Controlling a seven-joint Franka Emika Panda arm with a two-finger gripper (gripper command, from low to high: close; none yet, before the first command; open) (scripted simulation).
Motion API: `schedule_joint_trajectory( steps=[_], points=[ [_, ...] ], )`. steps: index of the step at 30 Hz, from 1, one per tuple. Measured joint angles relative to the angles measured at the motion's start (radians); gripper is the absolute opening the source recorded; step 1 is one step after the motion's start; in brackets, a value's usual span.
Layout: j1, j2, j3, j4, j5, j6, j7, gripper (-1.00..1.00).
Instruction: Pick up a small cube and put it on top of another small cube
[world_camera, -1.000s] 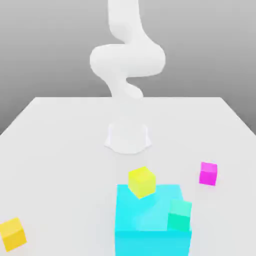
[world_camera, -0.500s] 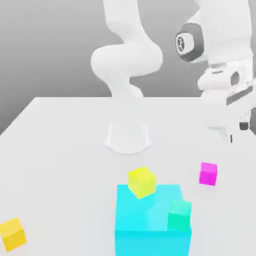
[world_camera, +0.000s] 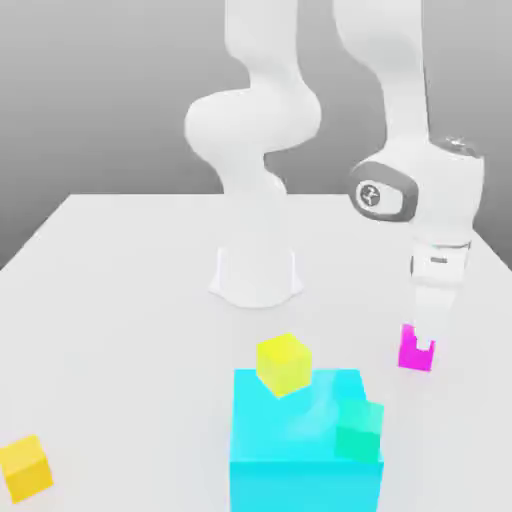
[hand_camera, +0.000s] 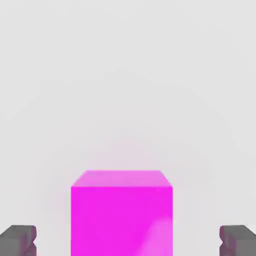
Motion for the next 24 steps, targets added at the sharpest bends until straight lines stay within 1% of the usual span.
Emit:
schedule_joint_trajectory(
  steps=[1, 2, 8, 10, 11, 14, 17, 18, 24],
  points=[
    [0.035, 0.036, -0.036, 0.006, -0.009, 0.030, 0.009, 0.00],
    [0.058, 0.061, -0.059, 0.010, -0.013, 0.051, 0.014, -1.00],
    [0.068, 0.074, -0.070, 0.012, -0.019, 0.061, 0.020, -1.00],
    [0.043, 0.039, -0.044, 0.006, -0.010, 0.032, 0.010, -1.00],
    [0.023, 0.009, -0.020, 0.001, 0.009, 0.007, -0.005, -1.00],
    [0.001, -0.094, 0.028, -0.019, 0.110, -0.075, -0.080, -1.00],
    [0.021, -0.196, 0.034, -0.036, 0.184, -0.161, -0.130, -1.00],
    [0.020, -0.209, 0.022, -0.024, 0.189, -0.186, -0.139, -1.00],
    [-0.110, -0.223, -0.048, 0.106, 0.180, -0.331, -0.182, -1.00]
  ],
)
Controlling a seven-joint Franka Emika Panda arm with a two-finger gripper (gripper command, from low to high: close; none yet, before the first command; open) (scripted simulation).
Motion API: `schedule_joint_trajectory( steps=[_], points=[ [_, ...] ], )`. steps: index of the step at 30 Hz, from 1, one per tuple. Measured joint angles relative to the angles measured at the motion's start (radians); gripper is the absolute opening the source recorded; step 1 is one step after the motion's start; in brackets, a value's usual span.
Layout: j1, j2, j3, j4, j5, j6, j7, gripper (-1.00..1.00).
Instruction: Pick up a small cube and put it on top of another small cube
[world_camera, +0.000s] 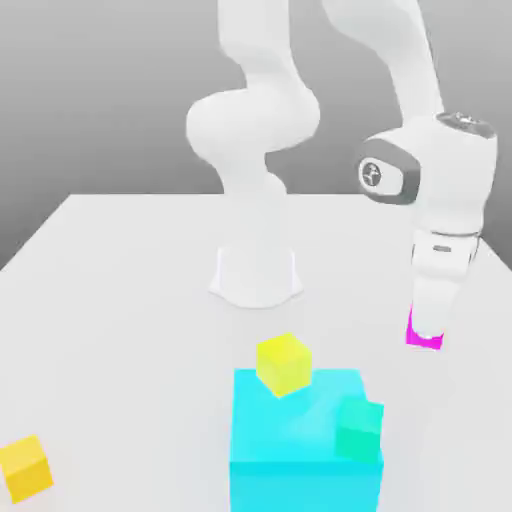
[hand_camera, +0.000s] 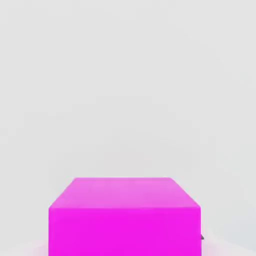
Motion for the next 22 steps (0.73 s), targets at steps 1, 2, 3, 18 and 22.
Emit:
schedule_joint_trajectory(
  steps=[1, 2, 3, 18, 22],
  points=[
    [-0.019, 0.000, -0.011, 0.024, -0.001, -0.024, -0.008, -1.00],
    [-0.038, 0.000, -0.022, 0.047, -0.002, -0.048, -0.016, -1.00],
    [-0.057, -0.001, -0.032, 0.071, -0.002, -0.072, -0.025, -1.00],
    [-0.295, 0.092, -0.143, 0.336, 0.020, -0.245, -0.146, -1.00],
    [-0.291, 0.117, -0.139, 0.330, 0.023, -0.213, -0.150, 1.00]
  ],
)
